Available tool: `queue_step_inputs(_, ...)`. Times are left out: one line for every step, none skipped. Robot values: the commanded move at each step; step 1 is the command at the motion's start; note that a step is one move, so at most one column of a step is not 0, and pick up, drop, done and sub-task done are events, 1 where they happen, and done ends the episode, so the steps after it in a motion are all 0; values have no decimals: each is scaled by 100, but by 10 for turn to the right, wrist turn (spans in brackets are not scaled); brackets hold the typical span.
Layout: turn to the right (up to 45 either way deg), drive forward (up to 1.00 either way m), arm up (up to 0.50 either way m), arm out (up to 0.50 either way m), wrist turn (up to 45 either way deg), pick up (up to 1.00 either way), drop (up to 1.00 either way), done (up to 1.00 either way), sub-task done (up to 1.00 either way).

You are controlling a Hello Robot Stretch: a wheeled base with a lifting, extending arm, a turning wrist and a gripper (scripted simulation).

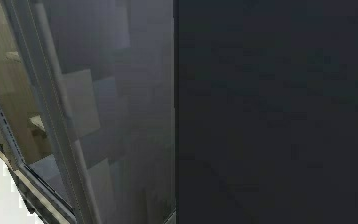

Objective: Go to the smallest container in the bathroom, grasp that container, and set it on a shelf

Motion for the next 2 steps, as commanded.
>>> queue_step_inputs(0, 0, 0, 0, -240, 0, 0, 0, 0)
queue_step_inputs(0, 0, 0, -48, 0, 0, 0, 0, 0)
